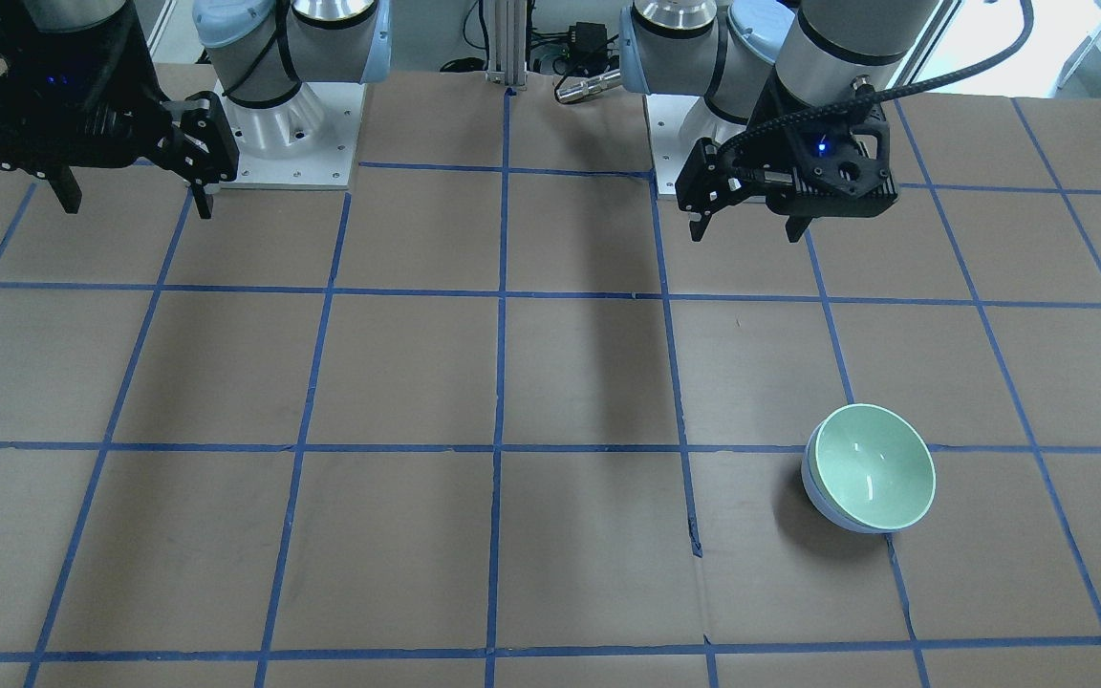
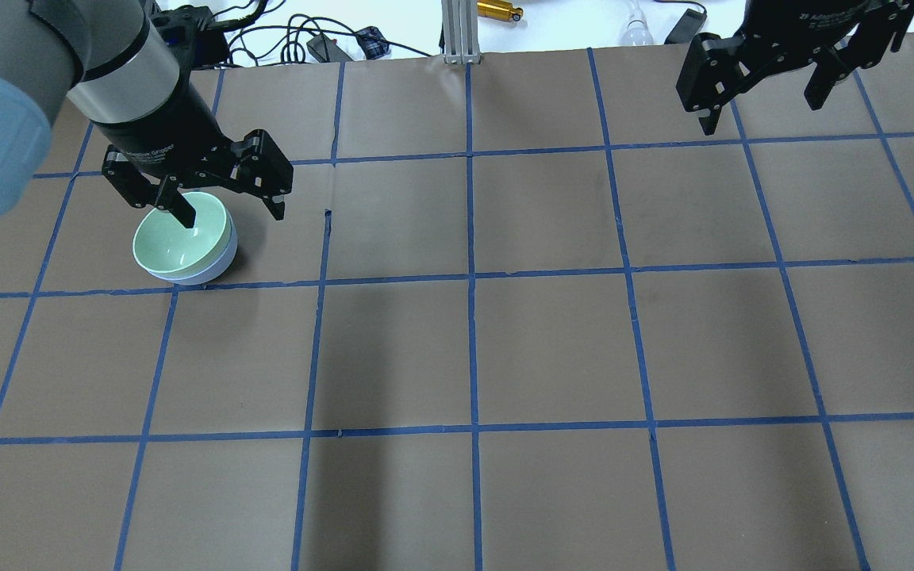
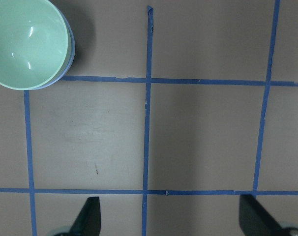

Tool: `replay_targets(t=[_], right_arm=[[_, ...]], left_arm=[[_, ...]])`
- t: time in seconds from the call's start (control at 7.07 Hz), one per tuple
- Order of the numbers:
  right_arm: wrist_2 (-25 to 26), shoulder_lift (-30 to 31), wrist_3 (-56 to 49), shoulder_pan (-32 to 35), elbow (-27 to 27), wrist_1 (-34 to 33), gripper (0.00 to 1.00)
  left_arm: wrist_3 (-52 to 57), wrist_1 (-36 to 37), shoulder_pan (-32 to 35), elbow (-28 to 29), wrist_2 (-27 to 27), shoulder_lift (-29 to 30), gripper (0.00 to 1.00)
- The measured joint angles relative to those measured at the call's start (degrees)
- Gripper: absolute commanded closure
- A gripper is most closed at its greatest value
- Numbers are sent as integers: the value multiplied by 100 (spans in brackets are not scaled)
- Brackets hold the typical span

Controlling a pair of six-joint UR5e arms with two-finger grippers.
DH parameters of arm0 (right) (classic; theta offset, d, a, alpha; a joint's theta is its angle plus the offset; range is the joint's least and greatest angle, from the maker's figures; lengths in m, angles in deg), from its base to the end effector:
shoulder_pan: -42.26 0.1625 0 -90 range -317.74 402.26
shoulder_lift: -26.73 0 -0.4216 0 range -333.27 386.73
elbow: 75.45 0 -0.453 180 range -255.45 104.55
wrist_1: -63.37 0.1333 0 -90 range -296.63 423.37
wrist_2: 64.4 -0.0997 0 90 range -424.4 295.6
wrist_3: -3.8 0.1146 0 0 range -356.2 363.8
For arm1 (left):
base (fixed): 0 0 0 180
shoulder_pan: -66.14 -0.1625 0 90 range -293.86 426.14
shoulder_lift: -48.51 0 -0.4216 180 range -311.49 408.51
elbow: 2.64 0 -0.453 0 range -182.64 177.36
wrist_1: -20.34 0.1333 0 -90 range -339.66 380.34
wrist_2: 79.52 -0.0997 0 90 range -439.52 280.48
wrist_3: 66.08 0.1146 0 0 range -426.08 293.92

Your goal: Stack green bowl on blue bowl

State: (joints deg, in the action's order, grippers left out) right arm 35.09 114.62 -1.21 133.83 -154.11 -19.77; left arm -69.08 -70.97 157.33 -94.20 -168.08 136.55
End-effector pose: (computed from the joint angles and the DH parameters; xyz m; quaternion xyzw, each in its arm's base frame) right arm 0.1299 -0.5636 0.5477 0.0555 -0.9948 0.0181 0.0833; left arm -0.1473 -0.5335 0.4709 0.0159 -0.9998 -0.0084 0.0123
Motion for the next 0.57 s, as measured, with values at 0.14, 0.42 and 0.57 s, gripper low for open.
replay_targets(t=[0.14,0.42,0.57], right_arm=[[0,0,0,1,0,0,0],[0,0,0,1,0,0,0],[0,0,0,0,0,0,0]], left_arm=[[6,-12,-4,0,-5,-13,0],[46,-30,-51,9,-12,-37,0],[57,-31,-78,9,-20,-45,0]])
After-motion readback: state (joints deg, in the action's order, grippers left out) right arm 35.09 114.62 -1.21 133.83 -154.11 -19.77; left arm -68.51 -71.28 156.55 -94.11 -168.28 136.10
